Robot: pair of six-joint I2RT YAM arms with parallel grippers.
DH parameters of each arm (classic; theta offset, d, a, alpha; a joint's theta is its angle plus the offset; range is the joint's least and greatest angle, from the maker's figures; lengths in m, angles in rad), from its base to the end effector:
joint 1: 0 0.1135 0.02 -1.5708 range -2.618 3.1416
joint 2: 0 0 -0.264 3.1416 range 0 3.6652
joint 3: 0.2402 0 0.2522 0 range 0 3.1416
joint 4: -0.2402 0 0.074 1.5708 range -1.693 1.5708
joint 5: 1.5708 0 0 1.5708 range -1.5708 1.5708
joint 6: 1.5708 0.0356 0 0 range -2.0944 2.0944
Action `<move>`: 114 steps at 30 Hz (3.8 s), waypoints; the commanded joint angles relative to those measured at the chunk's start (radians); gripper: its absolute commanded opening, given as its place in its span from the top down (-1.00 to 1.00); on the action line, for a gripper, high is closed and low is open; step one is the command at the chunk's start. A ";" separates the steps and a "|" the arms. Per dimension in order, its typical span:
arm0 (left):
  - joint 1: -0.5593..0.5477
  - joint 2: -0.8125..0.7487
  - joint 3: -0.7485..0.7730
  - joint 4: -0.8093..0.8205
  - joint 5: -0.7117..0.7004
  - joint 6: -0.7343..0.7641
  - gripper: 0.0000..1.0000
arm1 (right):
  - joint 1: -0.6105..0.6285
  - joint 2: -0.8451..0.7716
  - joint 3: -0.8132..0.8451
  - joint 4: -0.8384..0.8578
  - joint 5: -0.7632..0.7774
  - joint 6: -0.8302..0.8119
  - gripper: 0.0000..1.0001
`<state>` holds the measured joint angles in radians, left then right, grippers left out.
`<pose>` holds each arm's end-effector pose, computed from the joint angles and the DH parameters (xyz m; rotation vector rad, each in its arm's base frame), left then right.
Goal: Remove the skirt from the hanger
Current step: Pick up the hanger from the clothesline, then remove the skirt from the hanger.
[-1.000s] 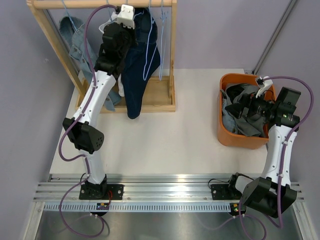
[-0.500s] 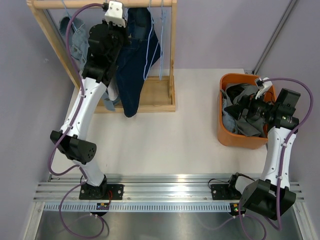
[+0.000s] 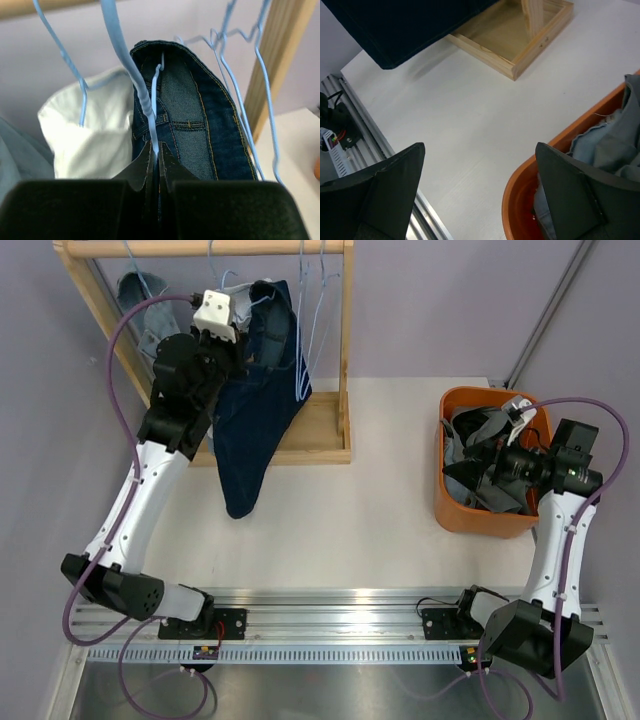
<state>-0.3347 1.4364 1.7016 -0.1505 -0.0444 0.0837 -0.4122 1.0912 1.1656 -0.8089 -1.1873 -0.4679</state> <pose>0.2972 -0.1017 0.5098 0.2673 1.4338 -0.1726 0.1991 -0.0510 0.3672 -0.5944 1.7985 0.7643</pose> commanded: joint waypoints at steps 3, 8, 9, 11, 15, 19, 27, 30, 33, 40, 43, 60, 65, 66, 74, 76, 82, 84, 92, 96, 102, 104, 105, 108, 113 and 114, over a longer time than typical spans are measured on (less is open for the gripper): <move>0.003 -0.218 -0.141 0.048 0.107 -0.022 1.00 | 0.033 0.030 0.112 -0.321 -0.129 -0.362 -0.99; 0.003 -0.393 -0.357 -0.095 0.126 -0.062 1.00 | 0.116 0.039 0.120 -0.235 -0.085 -0.263 -0.99; 0.002 -0.448 -0.387 -0.137 0.142 -0.070 1.00 | 0.139 0.030 0.099 -0.186 -0.033 -0.156 -0.99; 0.002 -0.500 -0.469 -0.176 0.167 -0.099 1.00 | 0.203 0.026 0.085 -0.095 0.017 -0.073 -0.99; 0.002 -0.606 -0.600 -0.260 0.346 -0.142 1.00 | 0.295 0.018 0.034 0.060 0.038 0.124 -0.99; -0.023 -0.653 -0.707 -0.279 0.524 -0.206 1.00 | 0.406 -0.050 -0.064 0.374 0.228 0.382 -0.99; -0.256 -0.607 -0.824 -0.163 0.517 -0.315 1.00 | 0.735 0.074 0.034 0.312 0.681 0.566 -0.99; -0.320 -0.549 -0.829 -0.100 0.497 -0.348 1.00 | 0.812 0.119 0.049 0.301 0.813 0.621 -0.99; -0.354 -0.507 -0.818 -0.069 0.491 -0.354 1.00 | 0.868 0.154 0.048 0.297 0.854 0.643 -0.99; -0.357 -0.465 -0.801 -0.038 0.497 -0.354 1.00 | 0.960 0.229 0.039 0.223 0.939 0.592 -0.88; -0.357 -0.458 -0.792 -0.055 0.500 -0.346 1.00 | 0.997 0.233 0.010 0.232 0.940 0.571 -0.67; -0.357 -0.507 -0.717 -0.222 0.498 -0.266 1.00 | 0.912 0.371 0.039 0.250 1.146 0.517 1.00; -0.357 -0.574 -0.732 -0.268 0.511 -0.251 1.00 | 0.781 0.409 0.036 0.292 1.132 0.515 1.00; -0.357 -0.583 -0.740 -0.274 0.514 -0.249 1.00 | 0.741 0.414 0.034 0.306 1.131 0.512 1.00; -0.356 -0.628 -0.744 -0.288 0.471 -0.251 1.00 | 0.650 0.421 -0.021 0.318 0.933 0.381 1.00; -0.356 -0.633 -0.758 -0.258 0.440 -0.280 1.00 | 0.650 0.406 -0.017 0.240 0.666 0.257 1.00; -0.356 -0.630 -0.870 0.075 0.319 -0.488 1.00 | 0.650 0.331 -0.012 0.094 0.247 0.046 1.00; -0.356 -0.601 -0.884 0.158 0.287 -0.541 1.00 | 0.662 0.331 0.019 -0.002 0.201 -0.026 1.00; -0.356 -0.401 -0.794 0.319 0.357 -0.582 1.00 | 0.840 0.303 0.000 -0.081 0.232 -0.169 0.78; -0.356 -0.370 -0.754 0.218 0.403 -0.506 1.00 | 0.831 0.263 0.003 -0.134 0.271 -0.260 0.54; -0.356 -0.356 -0.738 0.023 0.477 -0.392 1.00 | 0.693 0.196 0.045 -0.257 0.285 -0.414 0.24; -0.356 -0.360 -0.729 -0.035 0.495 -0.349 1.00 | 0.618 0.202 0.094 -0.336 0.285 -0.471 0.19; -0.356 -0.360 -0.724 -0.056 0.503 -0.335 1.00 | 0.600 0.206 0.114 -0.369 0.281 -0.547 0.13; -0.356 -0.358 -0.701 -0.121 0.583 -0.280 1.00 | 0.564 0.216 0.195 -0.499 0.249 -0.708 -0.04; -0.356 -0.335 -0.663 -0.216 0.718 -0.208 1.00 | 0.566 0.168 0.275 -0.633 0.151 -0.985 -0.49; -0.356 -0.330 -0.649 -0.228 0.730 -0.199 1.00 | 0.570 0.167 0.281 -0.638 0.132 -1.041 -0.55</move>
<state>-0.6891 1.0912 0.9863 -0.3359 0.5625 -0.1917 0.1516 1.2976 1.3933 -1.2804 -0.9630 -1.2533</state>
